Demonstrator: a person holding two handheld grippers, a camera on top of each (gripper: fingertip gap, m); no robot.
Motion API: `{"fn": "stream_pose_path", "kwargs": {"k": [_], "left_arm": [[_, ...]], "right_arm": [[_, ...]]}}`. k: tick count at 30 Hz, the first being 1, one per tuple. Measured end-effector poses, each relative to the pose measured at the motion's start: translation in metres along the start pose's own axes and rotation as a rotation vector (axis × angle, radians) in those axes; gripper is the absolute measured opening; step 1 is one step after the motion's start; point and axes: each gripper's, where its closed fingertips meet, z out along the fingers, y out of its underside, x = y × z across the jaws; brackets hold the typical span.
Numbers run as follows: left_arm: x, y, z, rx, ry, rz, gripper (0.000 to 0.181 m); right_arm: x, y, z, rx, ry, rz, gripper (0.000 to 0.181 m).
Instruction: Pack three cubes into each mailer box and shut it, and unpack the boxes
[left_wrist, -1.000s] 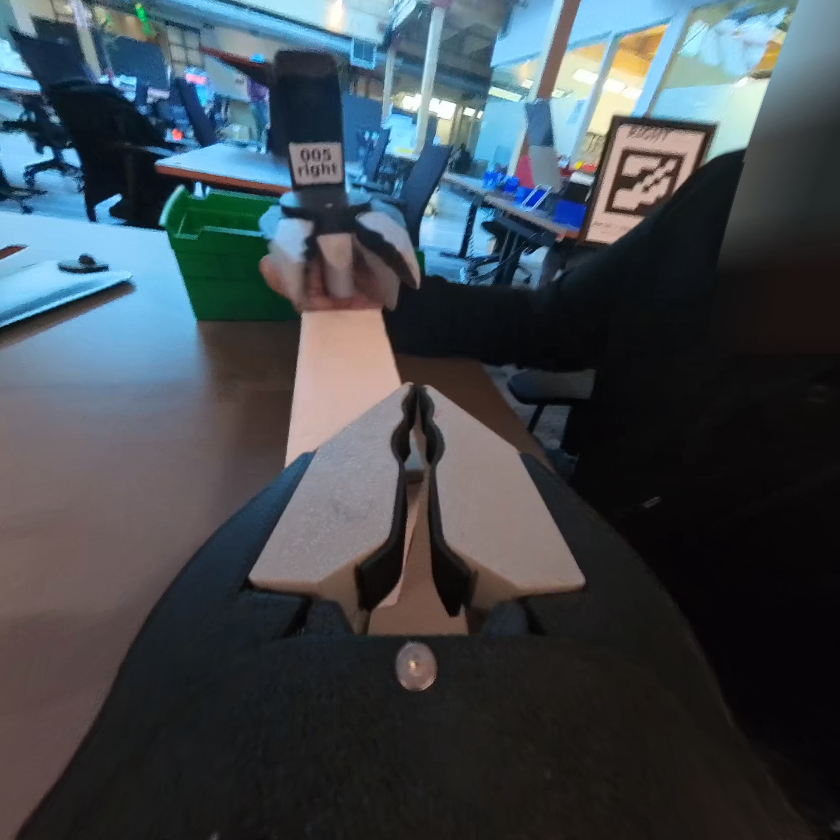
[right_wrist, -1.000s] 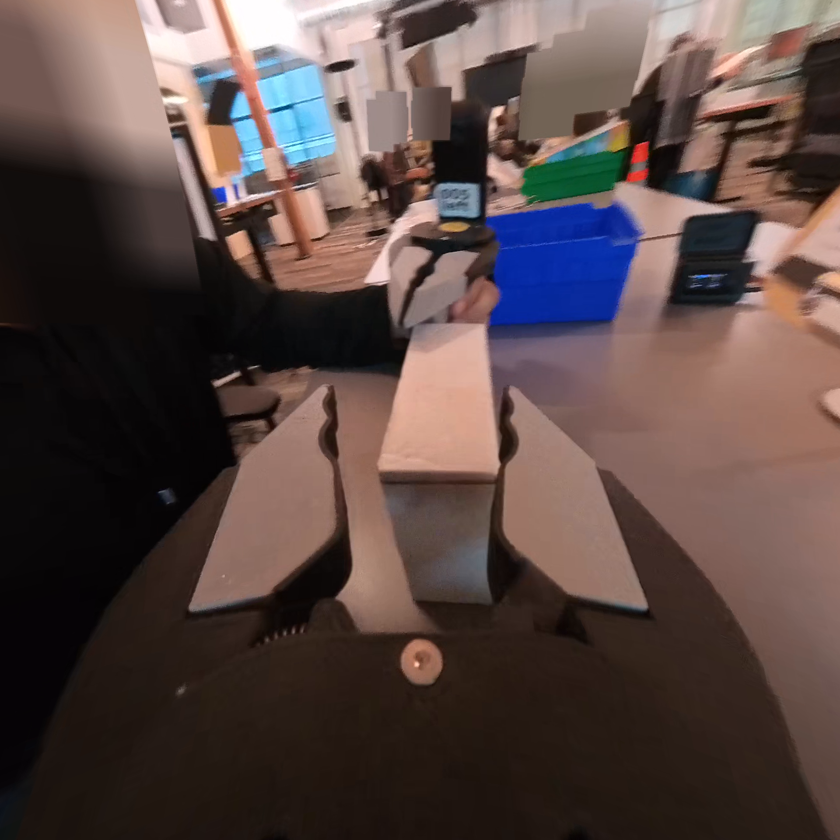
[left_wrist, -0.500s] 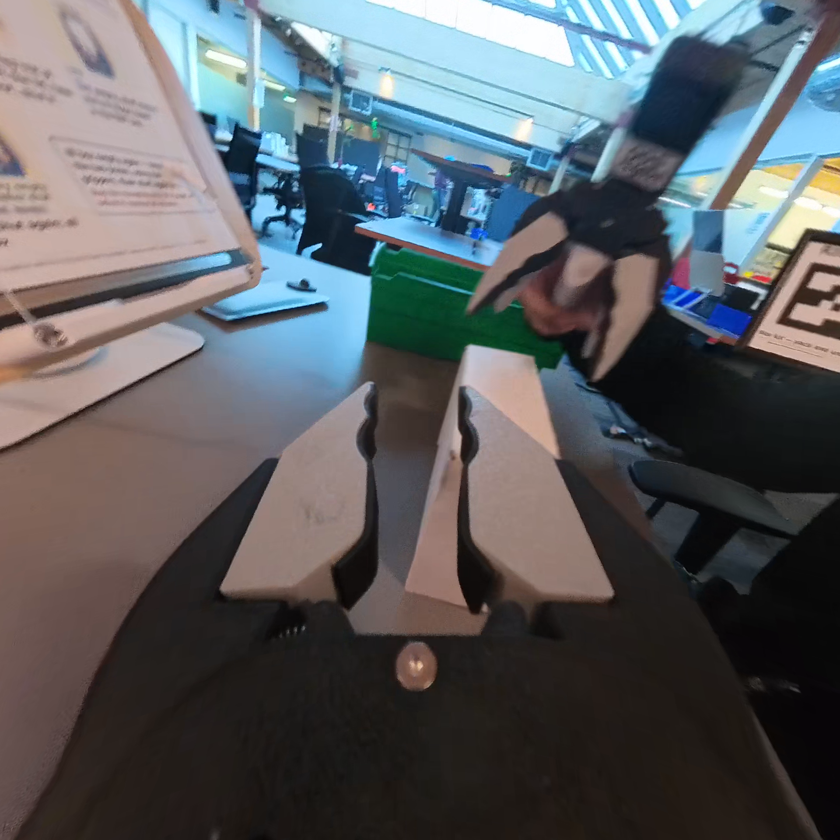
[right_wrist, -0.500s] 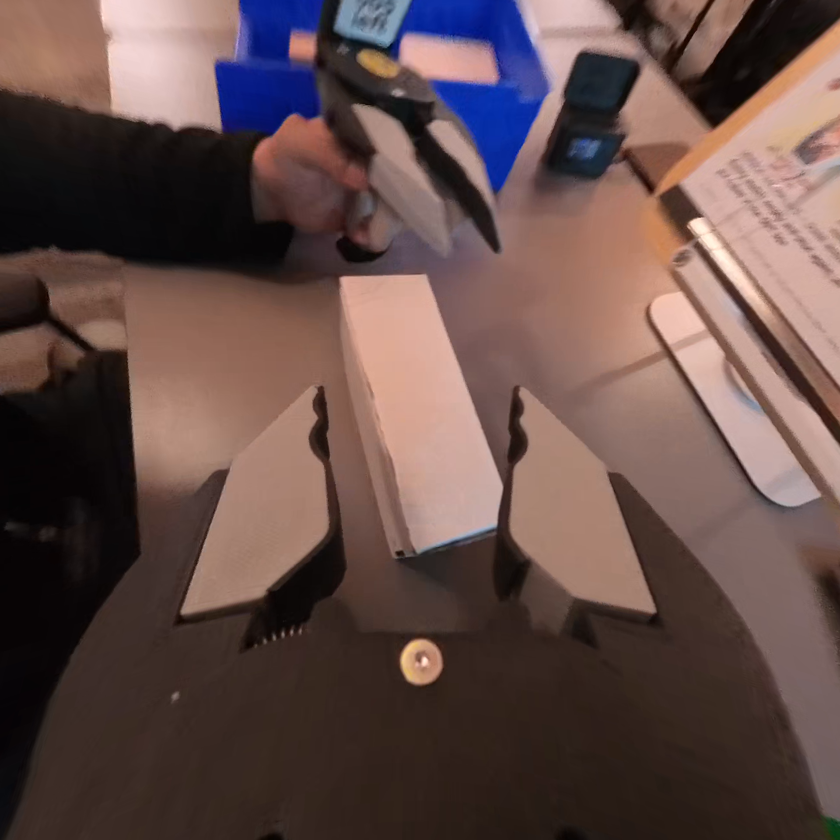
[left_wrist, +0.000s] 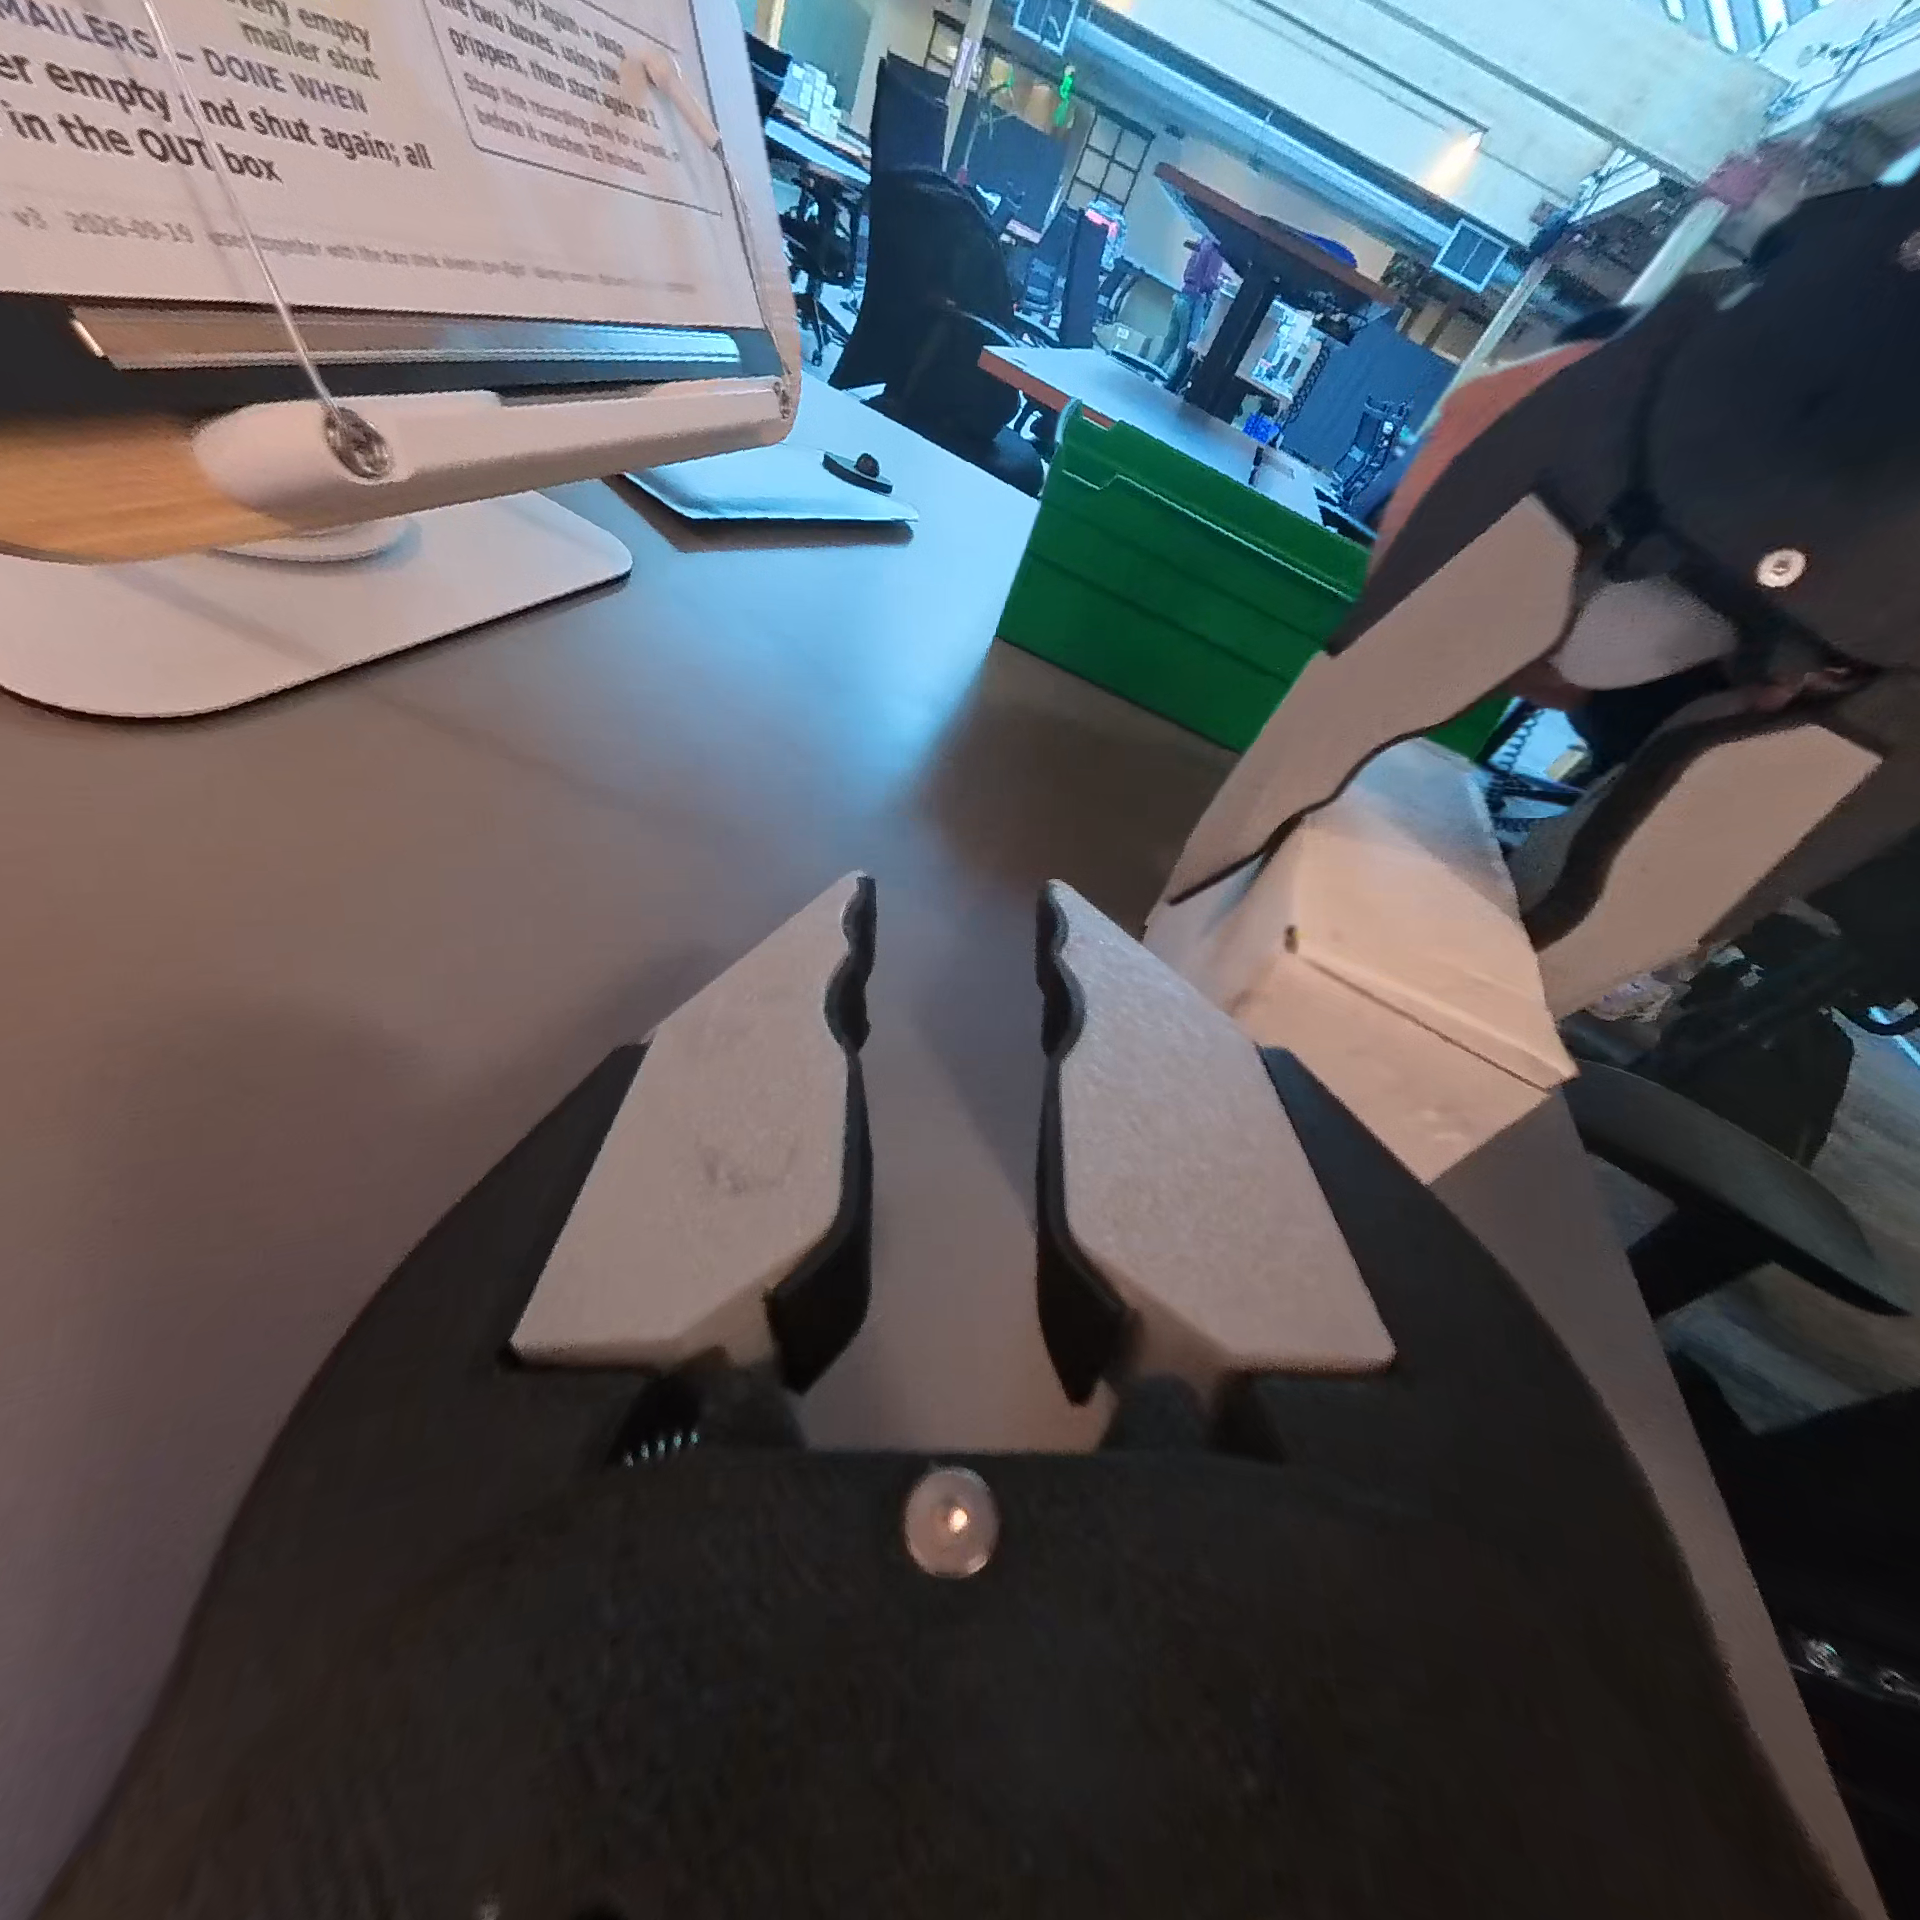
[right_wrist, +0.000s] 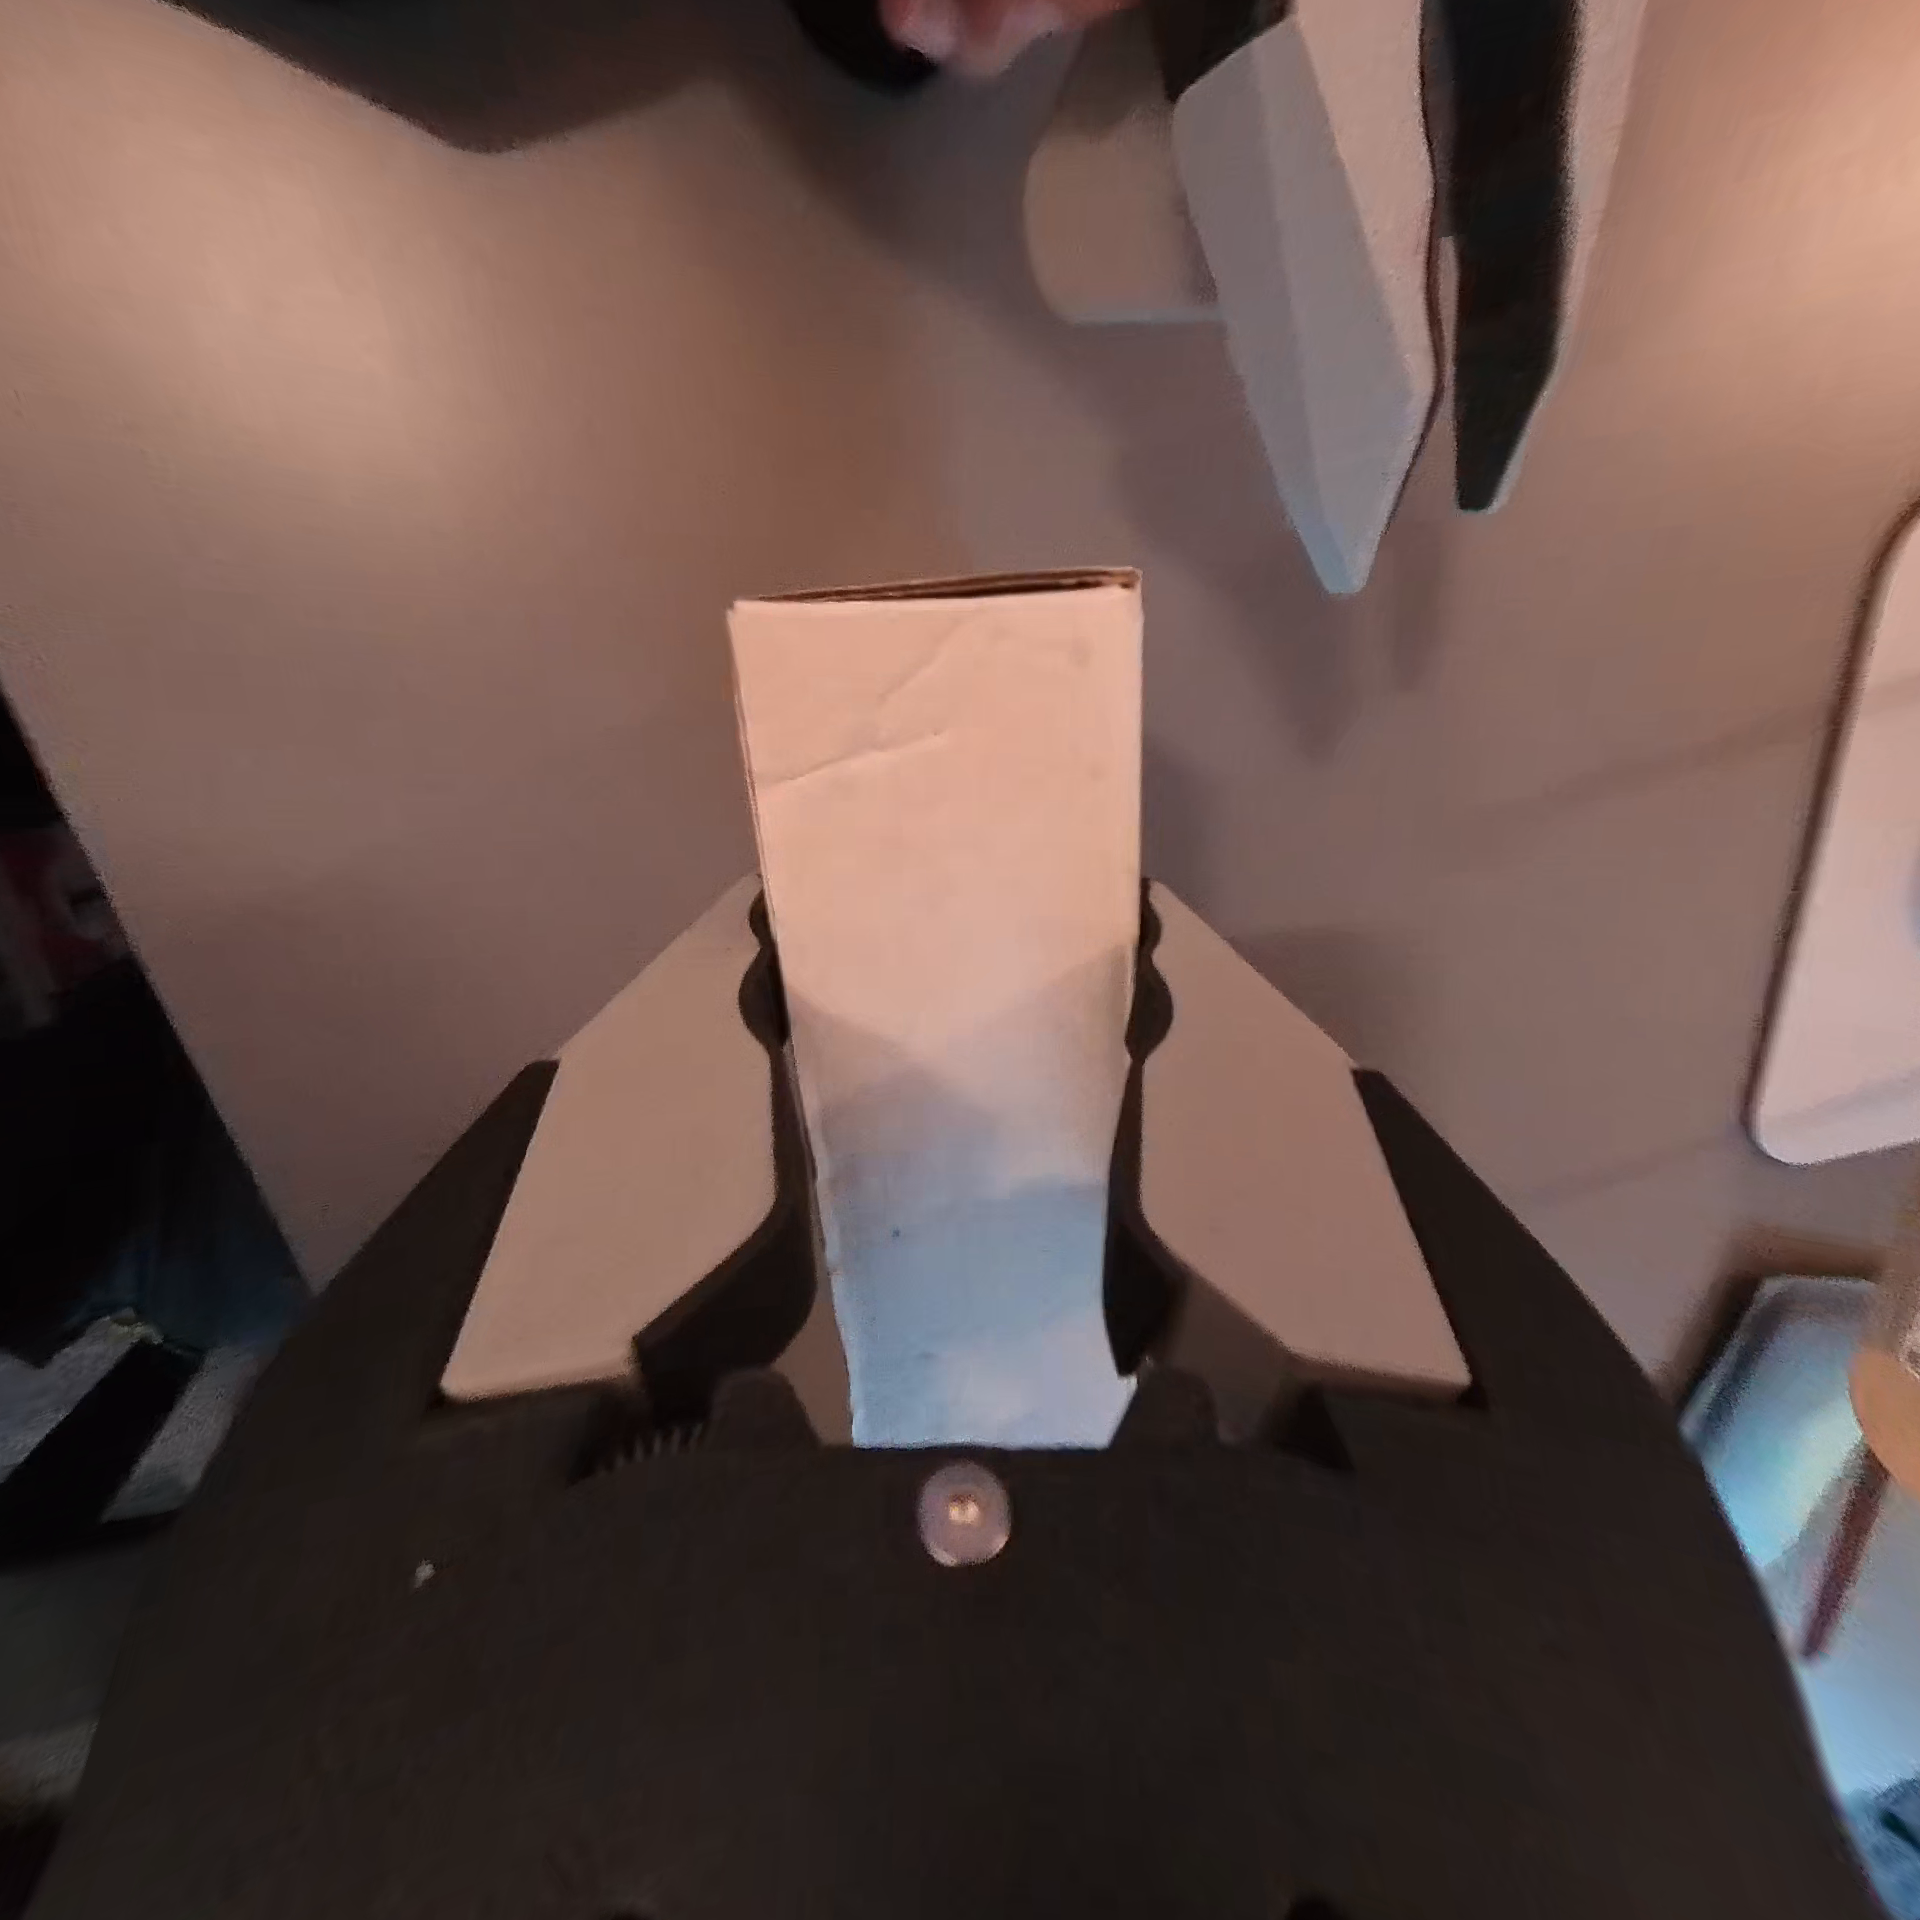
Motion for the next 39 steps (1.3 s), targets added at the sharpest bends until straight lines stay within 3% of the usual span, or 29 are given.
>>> {"fn": "stream_pose_path", "kwargs": {"k": [4, 7, 10, 12, 16, 19, 26, 29, 33, 37, 39], "left_arm": [[-0.002, -0.002, -0.003, 0.011, -0.002, -0.016, 0.027], [-0.002, -0.002, -0.002, 0.011, -0.003, -0.012, 0.026], [-0.001, 0.002, 0.001, -0.008, -0.004, -0.005, 0.026], [0.0, 0.005, 0.003, -0.02, 0.001, -0.001, 0.025], [0.004, 0.007, 0.007, -0.032, 0.009, 0.015, 0.025], [0.006, 0.008, 0.008, -0.039, 0.004, 0.032, 0.024], [0.004, 0.006, 0.007, -0.025, -0.004, 0.026, 0.02], [0.003, 0.007, 0.008, -0.03, -0.004, 0.028, 0.019], [0.003, 0.007, 0.009, -0.036, -0.003, 0.031, 0.018], [0.003, 0.007, 0.009, -0.034, 0.003, 0.016, 0.018], [0.003, 0.007, 0.009, -0.036, 0.013, 0.009, 0.018]], "right_arm": [[0.01, 0.017, -0.021, 0.008, 0.236, -0.067, 0.065], [0.035, 0.044, -0.074, 0.058, 0.474, -0.043, 0.066], [0.071, 0.097, -0.155, 0.107, 0.729, 0.1, 0.066], [0.081, 0.139, -0.194, 0.093, 0.847, 0.137, 0.065], [0.08, 0.226, -0.223, -0.156, 1.027, 0.06, 0.065], [0.073, 0.275, -0.218, -0.272, 1.071, -0.01, 0.065], [0.088, 0.352, -0.196, -0.305, 1.094, 0.008, 0.065], [0.106, 0.36, -0.176, -0.312, 1.113, -0.042, 0.064], [0.125, 0.345, -0.133, -0.215, 1.083, -0.113, 0.064], [0.128, 0.361, -0.084, -0.248, 0.91, -0.104, 0.07], [0.121, 0.367, -0.074, -0.251, 0.839, -0.064, 0.07]]}}
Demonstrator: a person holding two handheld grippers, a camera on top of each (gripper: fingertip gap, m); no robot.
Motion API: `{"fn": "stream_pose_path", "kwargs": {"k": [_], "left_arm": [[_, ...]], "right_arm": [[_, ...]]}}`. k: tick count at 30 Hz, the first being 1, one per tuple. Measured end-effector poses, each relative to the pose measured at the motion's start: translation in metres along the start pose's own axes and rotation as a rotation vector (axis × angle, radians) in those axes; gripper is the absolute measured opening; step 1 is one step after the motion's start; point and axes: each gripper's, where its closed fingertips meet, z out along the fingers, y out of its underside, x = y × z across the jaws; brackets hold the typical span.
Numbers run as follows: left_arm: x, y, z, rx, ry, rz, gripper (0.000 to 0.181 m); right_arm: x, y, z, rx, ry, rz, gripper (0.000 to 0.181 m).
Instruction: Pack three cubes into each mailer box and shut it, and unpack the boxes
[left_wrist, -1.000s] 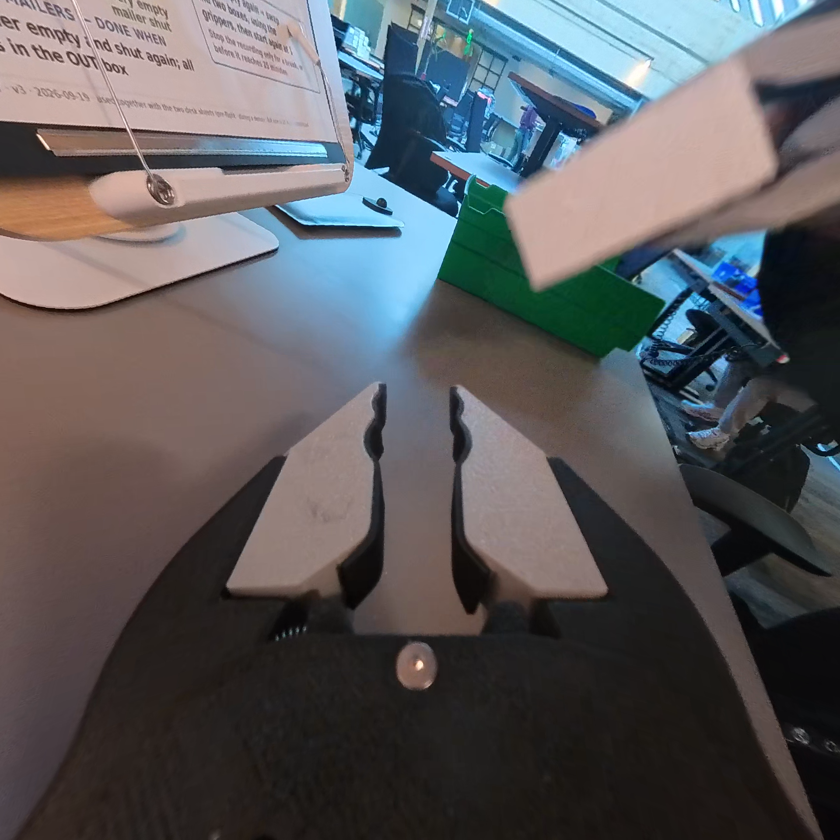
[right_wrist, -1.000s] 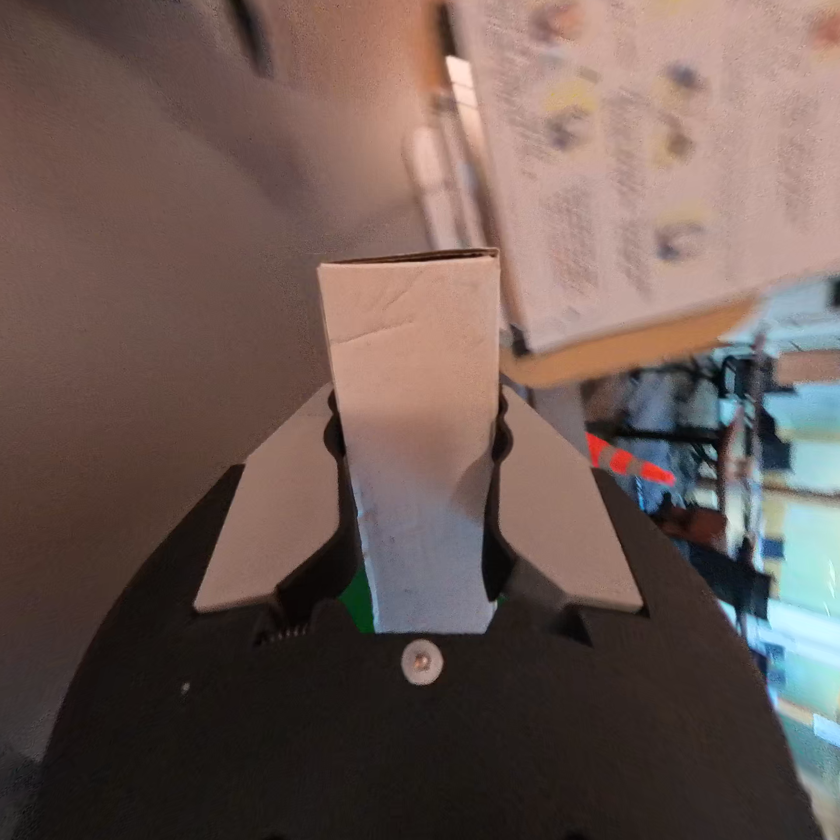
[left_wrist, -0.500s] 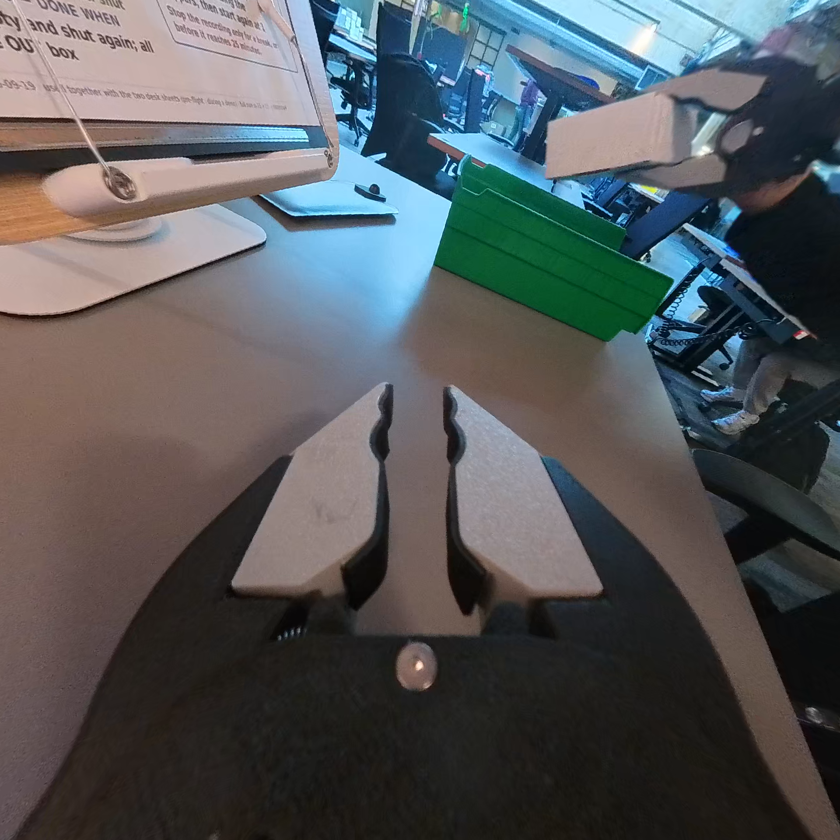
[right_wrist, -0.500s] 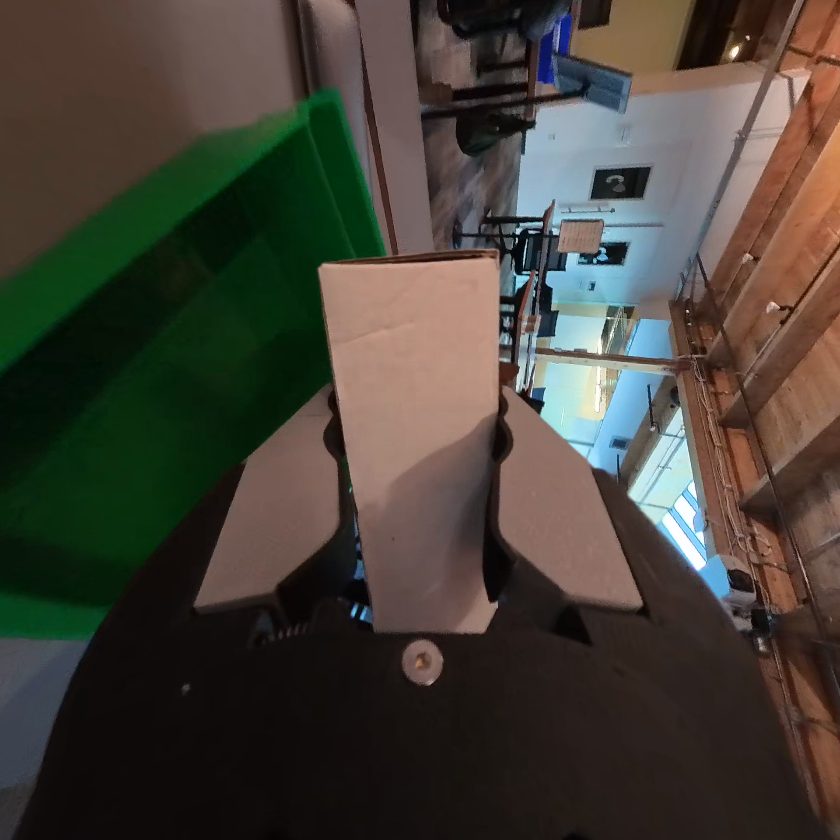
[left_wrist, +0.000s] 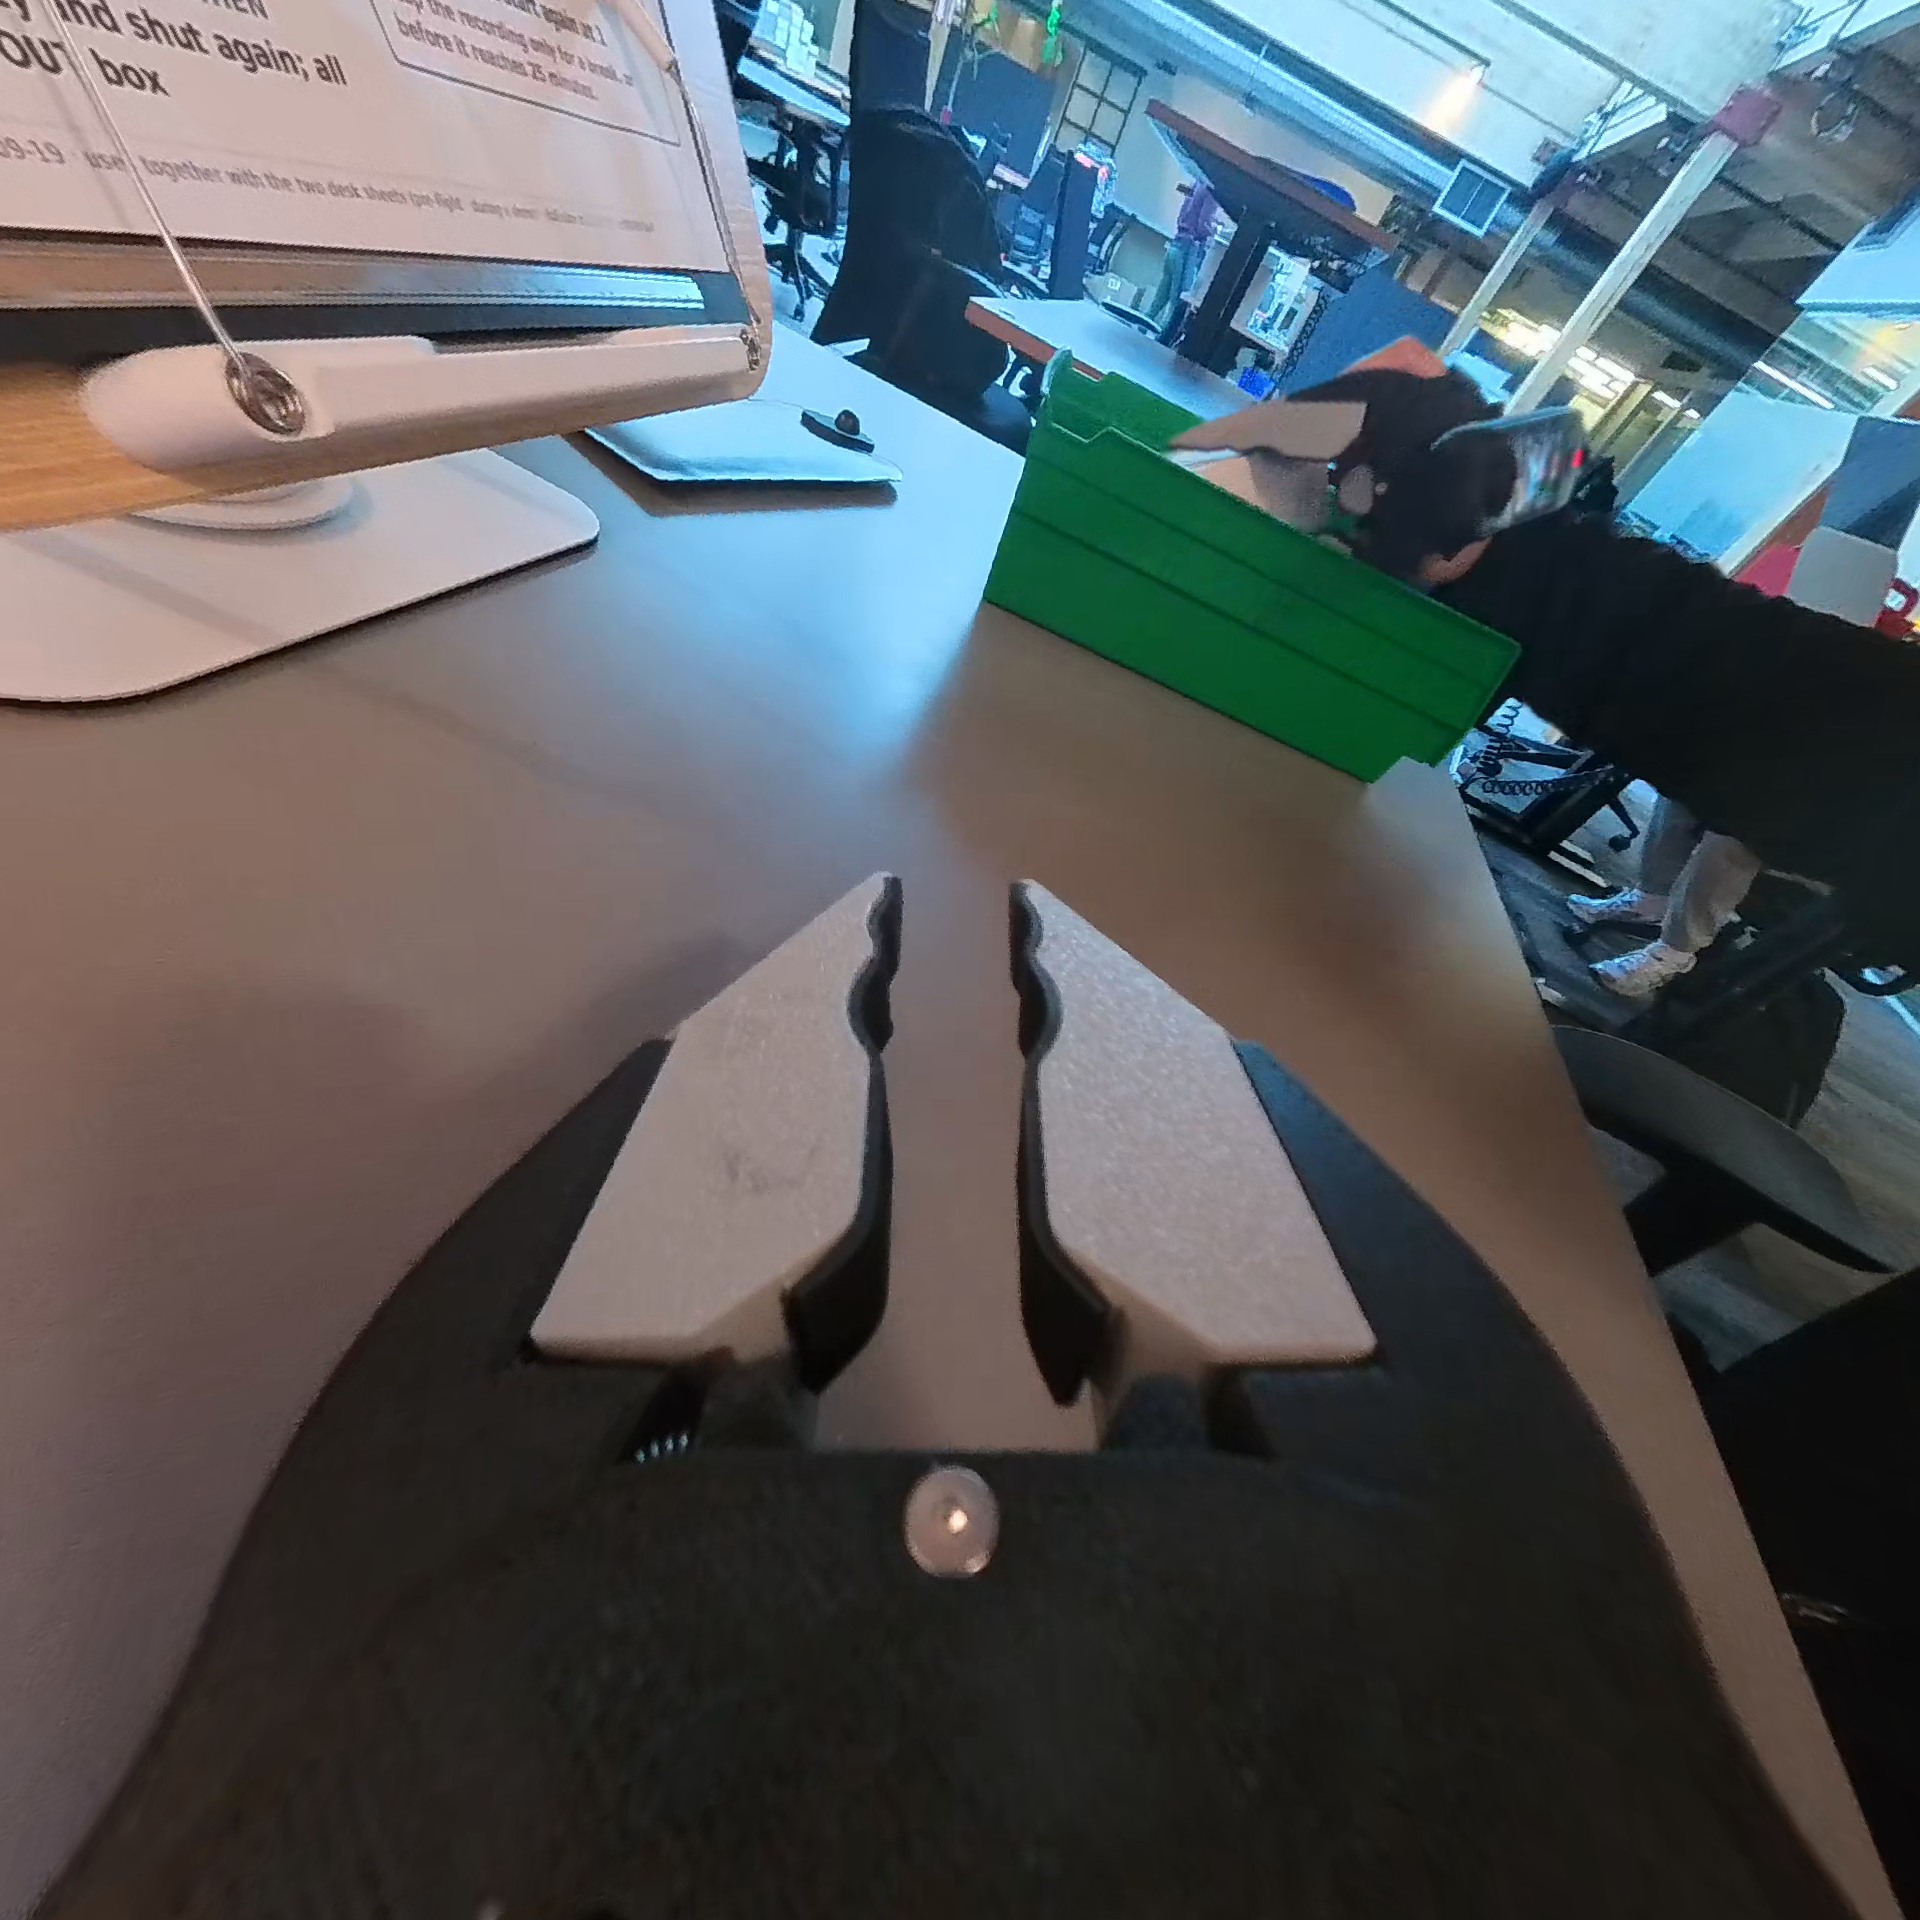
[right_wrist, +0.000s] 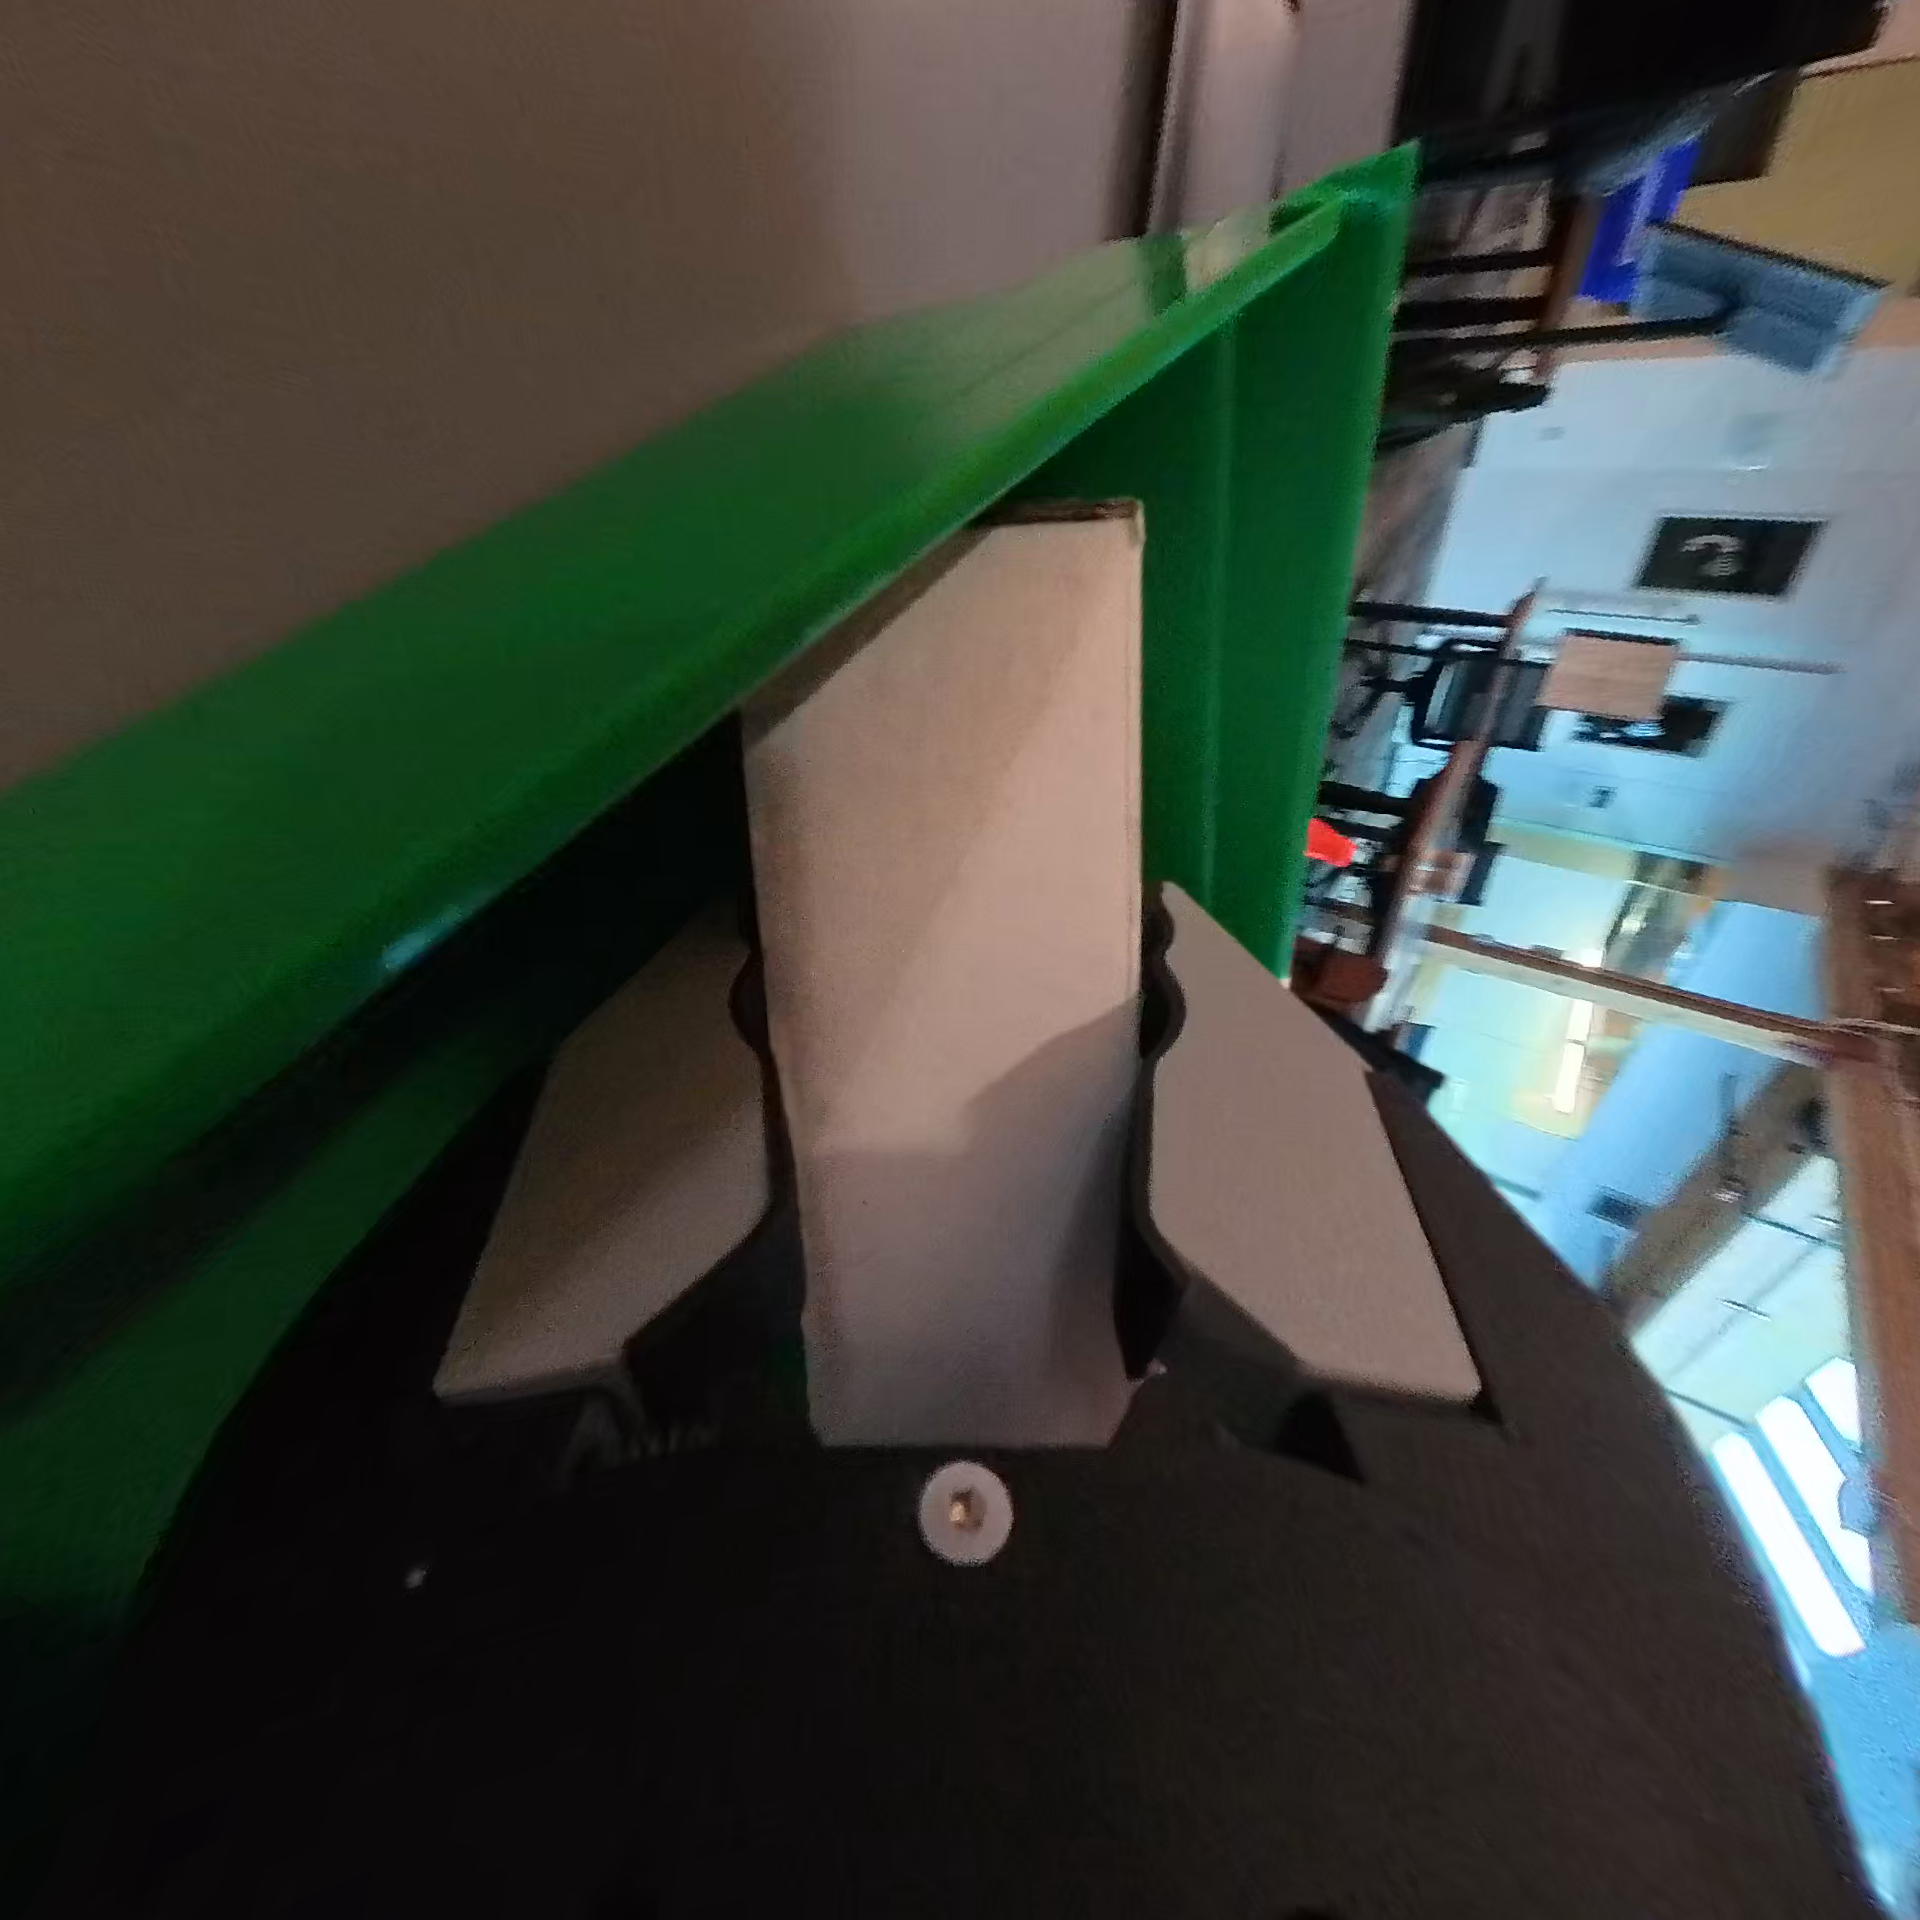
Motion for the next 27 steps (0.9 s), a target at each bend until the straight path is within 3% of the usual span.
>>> {"fn": "stream_pose_path", "kwargs": {"k": [9, 19, 27], "left_arm": [[0.002, 0.003, 0.001, -0.017, 0.006, -0.004, 0.018], [0.004, 0.004, 0.002, -0.019, -0.003, 0.014, 0.018], [0.006, 0.007, 0.005, -0.043, -0.001, 0.038, 0.018]], "right_arm": [[-0.025, 0.046, -0.033, -0.15, -0.187, 0.046, 0.07], [-0.046, 0.082, -0.03, -0.342, -0.246, 0.013, 0.087], [-0.015, 0.089, -0.014, -0.426, -0.062, 0.023, 0.076]]}}
